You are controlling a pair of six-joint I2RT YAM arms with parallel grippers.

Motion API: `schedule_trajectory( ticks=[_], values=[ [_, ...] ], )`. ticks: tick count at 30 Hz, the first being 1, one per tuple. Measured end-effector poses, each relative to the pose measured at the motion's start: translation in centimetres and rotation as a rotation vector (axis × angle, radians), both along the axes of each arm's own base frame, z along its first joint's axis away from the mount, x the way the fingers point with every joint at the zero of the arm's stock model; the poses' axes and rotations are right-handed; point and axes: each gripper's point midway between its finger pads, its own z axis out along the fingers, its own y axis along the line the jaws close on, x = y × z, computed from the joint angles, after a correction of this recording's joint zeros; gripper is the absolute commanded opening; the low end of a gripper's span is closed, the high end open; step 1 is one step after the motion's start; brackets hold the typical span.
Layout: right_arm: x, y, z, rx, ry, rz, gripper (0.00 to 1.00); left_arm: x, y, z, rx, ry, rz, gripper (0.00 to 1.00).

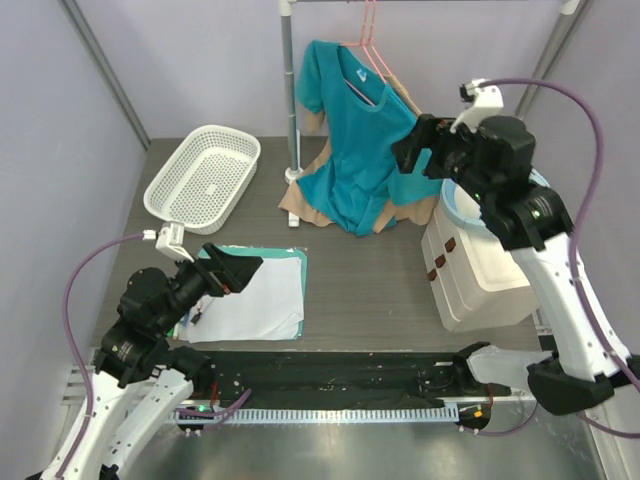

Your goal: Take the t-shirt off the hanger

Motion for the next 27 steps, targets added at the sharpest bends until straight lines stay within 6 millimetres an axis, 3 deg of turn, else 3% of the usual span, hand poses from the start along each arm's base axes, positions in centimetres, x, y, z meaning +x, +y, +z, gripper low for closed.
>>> schedule_trajectory(
  ticks=[6,10,15,21,27],
  values=[
    [5.7,1.2,-3.2,-0.182,0.072,-0.01,0.87,-0.8,-0.8,-0.1,-0.004,0.015,-0.065,0.98],
    [8.1,0.6,-3.5,-0.28,0.065,-0.057,0.87,-1.1,-1.2,-0.6,0.005,0.045,-0.089,0.98],
    [8.9,-0.7,-2.5,-0.361,0.036,-0.11,0.84,-1.3,-1.6,-0.7,0.001,0.06,-0.112,0.98],
    [9.5,-0.6,-1.1,-0.394,-0.002,-0.103,0.65,-1.0,-2.2,-0.3,-0.027,0.068,-0.132,0.98],
    [10.6,0.3,-2.4,-0.415,0.021,-0.067,0.6,-0.4,-3.0,-0.6,-0.055,0.099,-0.145,0.97]
  ],
)
